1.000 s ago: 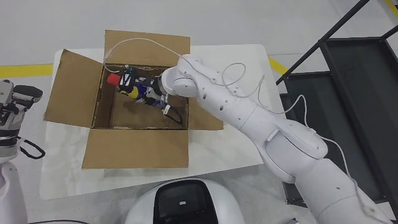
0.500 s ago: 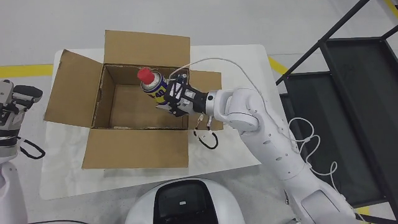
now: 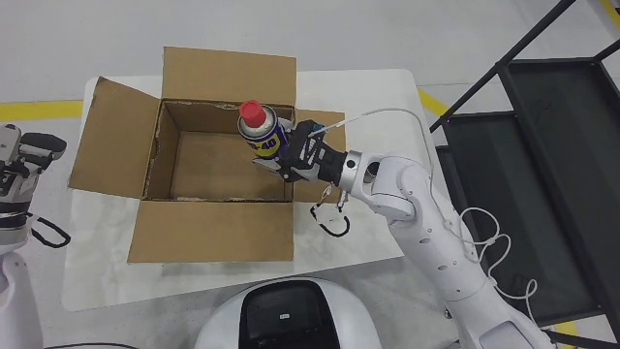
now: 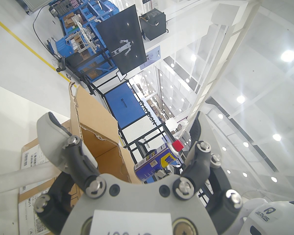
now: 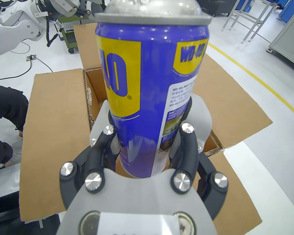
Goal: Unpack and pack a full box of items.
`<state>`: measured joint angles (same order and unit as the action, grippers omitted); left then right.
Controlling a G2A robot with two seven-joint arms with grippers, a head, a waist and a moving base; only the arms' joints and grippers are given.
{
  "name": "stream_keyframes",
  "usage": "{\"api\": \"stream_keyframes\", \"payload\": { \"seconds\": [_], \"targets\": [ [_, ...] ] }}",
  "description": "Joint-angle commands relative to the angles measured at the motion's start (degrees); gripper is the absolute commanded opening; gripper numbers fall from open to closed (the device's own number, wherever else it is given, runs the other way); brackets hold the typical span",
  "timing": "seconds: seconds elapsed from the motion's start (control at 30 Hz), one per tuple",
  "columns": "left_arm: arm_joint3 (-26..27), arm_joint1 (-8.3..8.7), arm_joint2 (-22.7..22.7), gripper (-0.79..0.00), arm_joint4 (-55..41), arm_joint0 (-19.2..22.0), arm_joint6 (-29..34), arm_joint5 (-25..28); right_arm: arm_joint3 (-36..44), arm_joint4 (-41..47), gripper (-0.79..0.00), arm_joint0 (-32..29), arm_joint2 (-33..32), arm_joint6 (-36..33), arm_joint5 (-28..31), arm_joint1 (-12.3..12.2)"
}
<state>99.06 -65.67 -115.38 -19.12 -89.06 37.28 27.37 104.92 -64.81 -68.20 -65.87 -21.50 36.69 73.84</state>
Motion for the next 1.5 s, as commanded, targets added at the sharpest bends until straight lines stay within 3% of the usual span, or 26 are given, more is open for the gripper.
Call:
{"api": "stream_keyframes", "payload": {
  "seconds": [0.0,0.4,0.53,1.0,1.3,1.47],
  "targets": [
    [0.0,0.00,0.0,0.000,0.0,0.0,0.0,0.0,0.0,0.0,-0.785,0.0,0.0,0.0,0.0,0.0],
    [0.0,0.00,0.0,0.000,0.0,0.0,0.0,0.0,0.0,0.0,-0.785,0.0,0.0,0.0,0.0,0.0],
    [0.0,0.00,0.0,0.000,0.0,0.0,0.0,0.0,0.6,3.3,-0.785,-1.7,-1.7,3.2,-2.6,-0.1],
    [0.0,0.00,0.0,0.000,0.0,0.0,0.0,0.0,2.2,2.5,-0.785,-18.4,-16.6,31.9,1.0,-2.0],
    [0.0,0.00,0.0,0.000,0.0,0.0,0.0,0.0,-2.8,-1.5,-0.785,-24.2,-20.6,43.2,1.3,-2.5],
    [0.0,0.00,0.0,0.000,0.0,0.0,0.0,0.0,-3.7,-4.7,-0.785,-24.6,-20.8,45.4,0.4,-2.6]
  ]
}}
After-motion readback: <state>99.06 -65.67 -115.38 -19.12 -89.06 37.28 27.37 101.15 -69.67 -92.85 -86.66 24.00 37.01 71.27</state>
